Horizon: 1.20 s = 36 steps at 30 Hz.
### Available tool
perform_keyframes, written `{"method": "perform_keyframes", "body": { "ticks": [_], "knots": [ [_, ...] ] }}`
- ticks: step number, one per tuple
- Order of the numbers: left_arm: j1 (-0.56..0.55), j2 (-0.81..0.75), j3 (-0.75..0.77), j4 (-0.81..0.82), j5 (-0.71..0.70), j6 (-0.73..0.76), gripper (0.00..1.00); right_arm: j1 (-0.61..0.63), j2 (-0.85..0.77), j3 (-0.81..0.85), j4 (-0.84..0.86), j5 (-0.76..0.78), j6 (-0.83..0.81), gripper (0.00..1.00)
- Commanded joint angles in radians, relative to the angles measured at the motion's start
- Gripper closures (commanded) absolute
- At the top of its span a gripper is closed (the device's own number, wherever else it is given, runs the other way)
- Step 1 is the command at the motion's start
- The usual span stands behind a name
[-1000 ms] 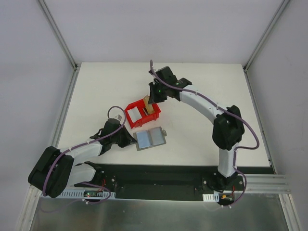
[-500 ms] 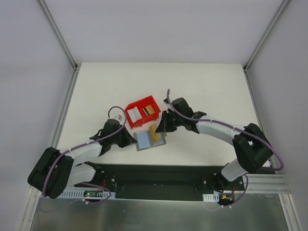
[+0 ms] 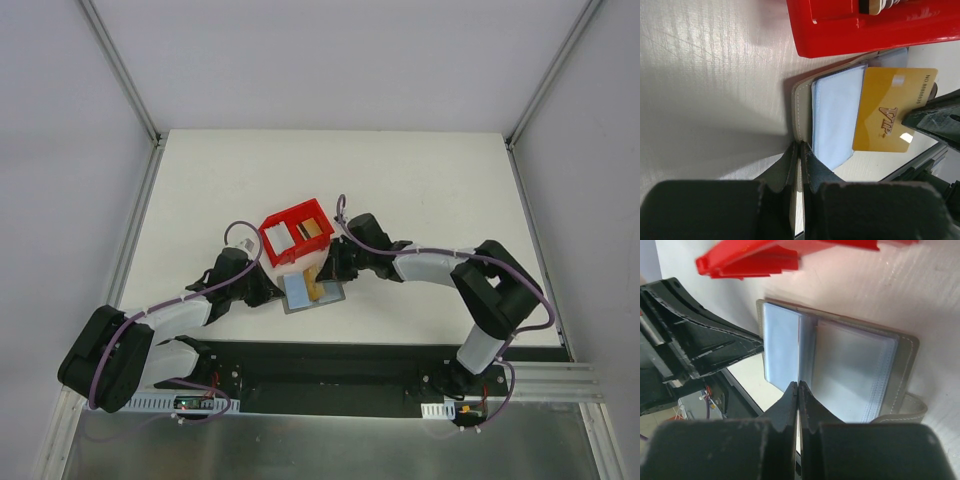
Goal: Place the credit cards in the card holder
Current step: Insert the credit card into the card holder.
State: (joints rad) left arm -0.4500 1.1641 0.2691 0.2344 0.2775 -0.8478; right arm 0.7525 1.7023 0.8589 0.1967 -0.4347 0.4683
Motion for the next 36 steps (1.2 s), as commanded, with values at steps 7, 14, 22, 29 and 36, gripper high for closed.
{"method": "perform_keyframes", "body": {
  "ticks": [7,14,22,29,36],
  "knots": [
    [0.005,0.025,-0.028,-0.078,-0.018,0.026,1.0,-0.008,-0.012,-0.057,0.072,-0.009,0.004,1.0],
    [0.005,0.019,-0.028,-0.079,-0.018,0.026,1.0,-0.027,-0.02,-0.087,0.083,0.011,0.006,0.99],
    [0.007,0.017,-0.028,-0.081,-0.018,0.023,1.0,-0.035,-0.026,-0.098,0.098,0.022,0.019,1.0],
    [0.007,0.022,-0.025,-0.083,-0.018,0.023,1.0,-0.032,0.0,-0.107,0.122,-0.001,0.036,1.0],
    [0.005,0.022,-0.028,-0.079,-0.023,0.023,1.0,-0.016,0.022,-0.109,0.141,-0.025,0.033,1.0]
  ]
}}
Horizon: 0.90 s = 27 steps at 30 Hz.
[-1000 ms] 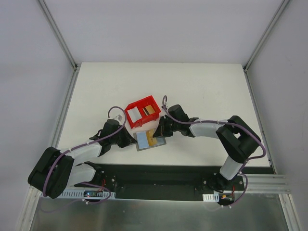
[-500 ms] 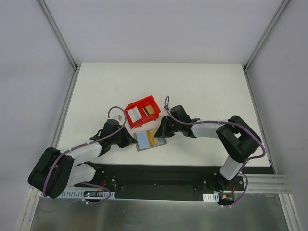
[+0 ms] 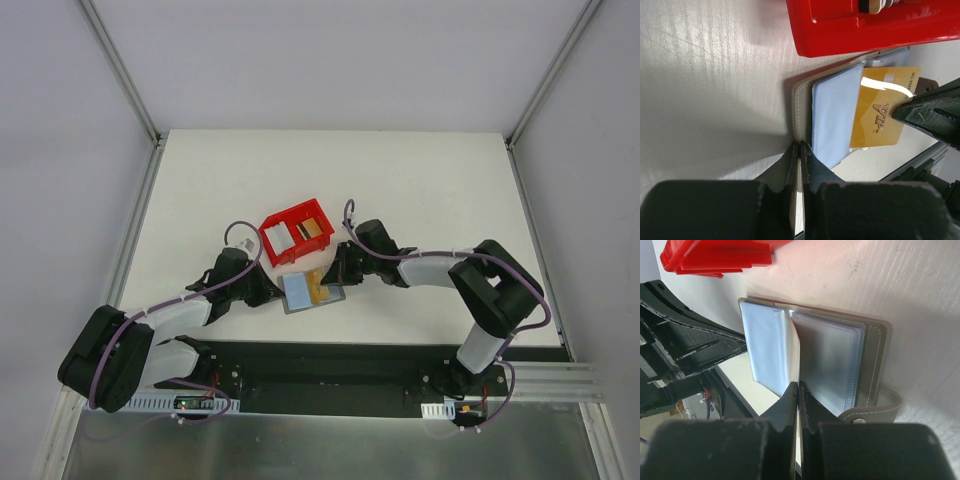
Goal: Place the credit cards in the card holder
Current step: Insert the credit card into the card holder.
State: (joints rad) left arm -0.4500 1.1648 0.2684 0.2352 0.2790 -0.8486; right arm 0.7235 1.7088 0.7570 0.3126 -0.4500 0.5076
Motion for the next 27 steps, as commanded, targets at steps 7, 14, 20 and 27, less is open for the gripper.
{"method": "perform_keyframes", "body": {
  "ticks": [7,14,20,27],
  "knots": [
    [0.005,0.022,-0.029,-0.082,-0.029,0.019,1.0,0.03,0.037,-0.008,0.042,-0.015,-0.011,1.0],
    [0.005,0.026,-0.029,-0.08,-0.031,0.017,1.0,0.05,0.06,-0.01,0.075,-0.007,-0.009,1.0],
    [0.007,0.022,-0.031,-0.082,-0.032,0.016,1.0,0.047,0.086,-0.001,0.075,0.007,0.003,1.0],
    [0.007,0.019,-0.032,-0.08,-0.029,0.011,1.0,0.044,0.077,0.011,0.075,0.077,0.019,1.0]
  ]
}}
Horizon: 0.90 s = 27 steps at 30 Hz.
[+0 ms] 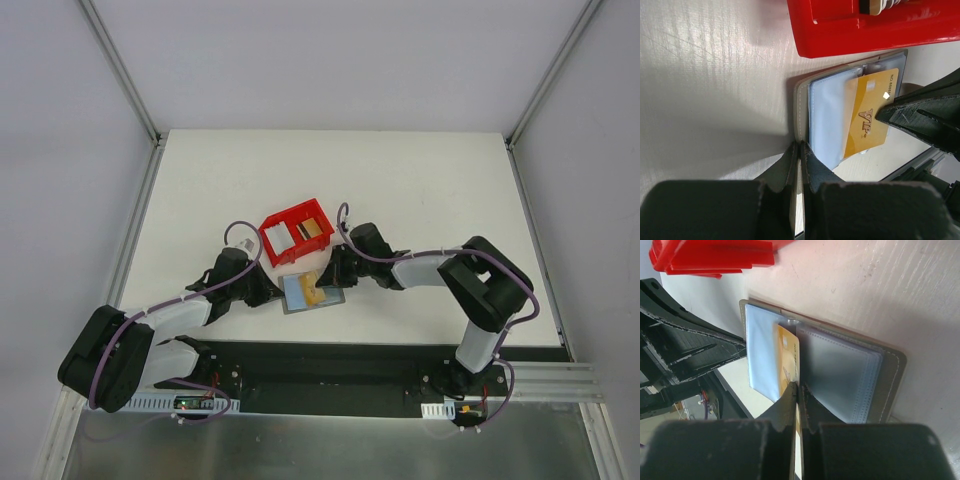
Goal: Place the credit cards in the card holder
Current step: Insert the credit card into the card holder.
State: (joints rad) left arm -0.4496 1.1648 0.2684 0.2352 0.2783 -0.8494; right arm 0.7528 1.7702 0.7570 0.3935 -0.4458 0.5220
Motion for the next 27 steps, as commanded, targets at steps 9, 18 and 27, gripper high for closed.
{"method": "perform_keyframes", "body": {
  "ticks": [9,18,27],
  "knots": [
    [0.005,-0.017,-0.072,-0.04,-0.024,-0.043,1.0,0.052,0.015,-0.016,0.051,0.137,0.101,1.0],
    [0.005,0.004,-0.077,0.0,-0.018,-0.057,1.0,0.109,0.028,0.008,0.045,0.13,0.104,0.96],
    [0.005,-0.004,-0.069,-0.016,-0.019,-0.039,1.0,0.085,-0.067,0.073,-0.218,0.223,-0.039,0.68]
  ]
}}
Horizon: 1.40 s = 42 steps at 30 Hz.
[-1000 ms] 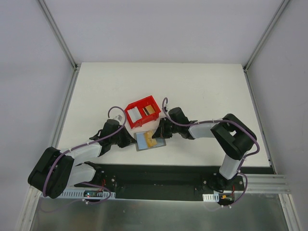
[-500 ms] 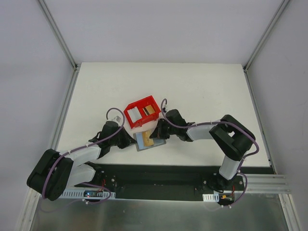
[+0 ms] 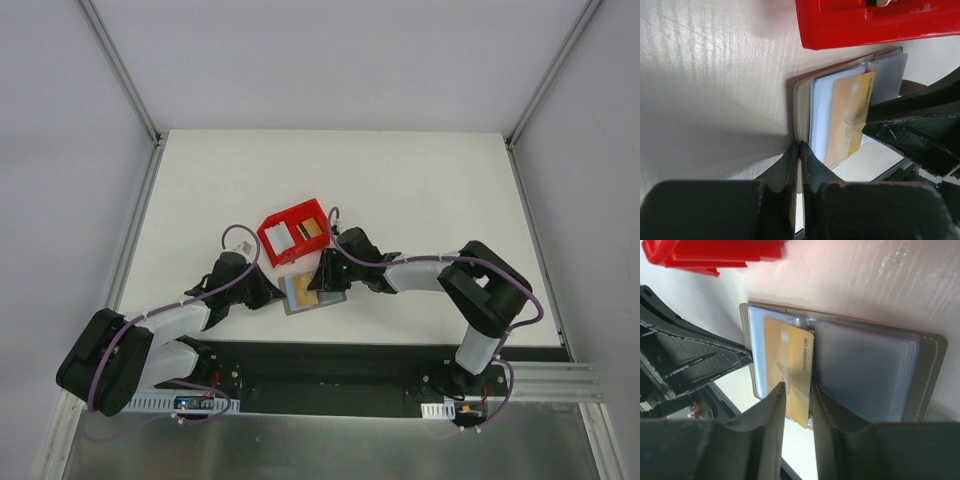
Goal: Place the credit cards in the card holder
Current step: Insert the credit card into the card holder.
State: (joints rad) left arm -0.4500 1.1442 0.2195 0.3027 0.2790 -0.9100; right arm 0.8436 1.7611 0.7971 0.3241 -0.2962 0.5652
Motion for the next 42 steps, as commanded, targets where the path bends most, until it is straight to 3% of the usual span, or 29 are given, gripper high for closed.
{"method": "perform_keyframes", "body": {
  "ticks": [1,3,10,33,42],
  "knots": [
    [0.007,0.014,-0.02,-0.083,-0.02,0.02,1.0,-0.008,-0.064,0.037,-0.164,0.08,-0.087,0.66],
    [0.005,0.012,-0.02,-0.083,-0.021,0.023,1.0,-0.006,-0.063,0.051,-0.184,0.068,-0.102,0.61],
    [0.005,0.015,-0.012,-0.083,-0.017,0.025,1.0,0.026,0.006,0.122,-0.194,0.011,-0.102,0.6],
    [0.005,-0.009,-0.023,-0.083,-0.021,0.01,1.0,0.106,0.06,0.28,-0.301,-0.015,-0.12,0.69],
    [0.007,-0.026,-0.02,-0.094,-0.032,0.014,1.0,0.077,-0.05,0.309,-0.454,0.107,-0.243,0.61]
  ]
}}
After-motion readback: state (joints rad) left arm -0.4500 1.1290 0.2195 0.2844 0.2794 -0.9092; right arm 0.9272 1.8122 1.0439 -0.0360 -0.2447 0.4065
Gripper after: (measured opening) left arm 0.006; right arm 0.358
